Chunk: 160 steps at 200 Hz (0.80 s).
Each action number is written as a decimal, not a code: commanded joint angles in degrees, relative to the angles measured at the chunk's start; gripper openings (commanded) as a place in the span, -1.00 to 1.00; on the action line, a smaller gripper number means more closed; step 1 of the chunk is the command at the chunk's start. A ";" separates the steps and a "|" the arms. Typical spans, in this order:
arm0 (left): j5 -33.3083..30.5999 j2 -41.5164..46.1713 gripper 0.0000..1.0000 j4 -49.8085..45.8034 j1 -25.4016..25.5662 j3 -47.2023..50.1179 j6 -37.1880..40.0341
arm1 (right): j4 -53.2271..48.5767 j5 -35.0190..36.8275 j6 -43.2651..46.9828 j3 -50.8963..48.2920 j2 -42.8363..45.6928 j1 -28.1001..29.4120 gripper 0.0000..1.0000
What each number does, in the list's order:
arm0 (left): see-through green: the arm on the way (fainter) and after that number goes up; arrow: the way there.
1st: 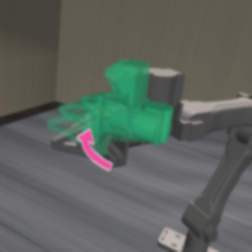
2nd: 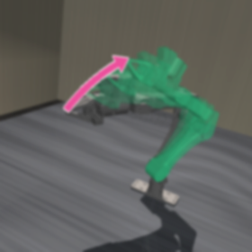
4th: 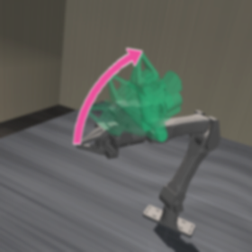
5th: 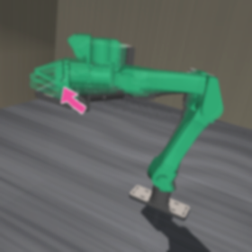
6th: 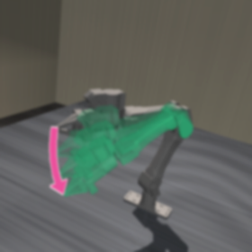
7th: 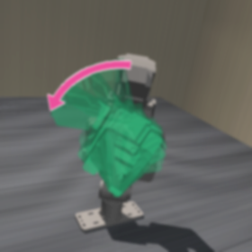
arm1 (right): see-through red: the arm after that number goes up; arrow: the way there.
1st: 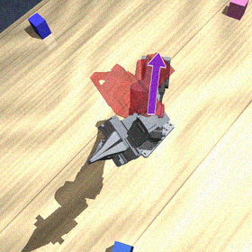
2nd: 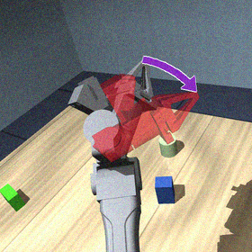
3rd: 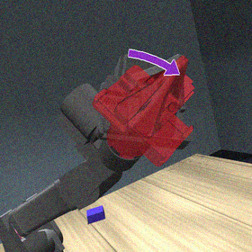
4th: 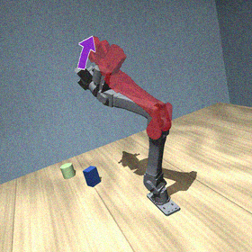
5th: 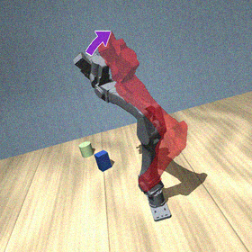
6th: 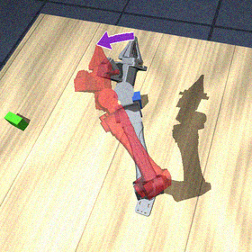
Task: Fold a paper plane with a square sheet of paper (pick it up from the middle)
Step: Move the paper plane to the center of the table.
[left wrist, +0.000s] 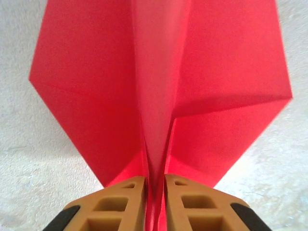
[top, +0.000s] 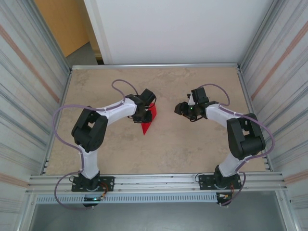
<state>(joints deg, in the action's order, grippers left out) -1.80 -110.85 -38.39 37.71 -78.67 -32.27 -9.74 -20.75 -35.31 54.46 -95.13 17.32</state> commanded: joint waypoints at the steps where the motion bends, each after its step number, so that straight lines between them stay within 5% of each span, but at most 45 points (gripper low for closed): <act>1: -0.24 -1.75 -0.62 -2.04 0.17 -1.67 0.69 | -1.34 1.23 1.27 -0.49 1.42 -0.10 0.05; 160: -3.53 -7.50 -0.06 -0.40 0.41 -1.30 -2.36 | -1.86 1.85 1.12 -0.40 1.51 -0.36 0.07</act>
<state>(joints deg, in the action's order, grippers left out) -2.70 -115.09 -38.76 38.11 -79.94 -33.32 -10.17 -20.16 -35.31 54.46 -95.13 17.30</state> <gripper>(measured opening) 0.447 0.529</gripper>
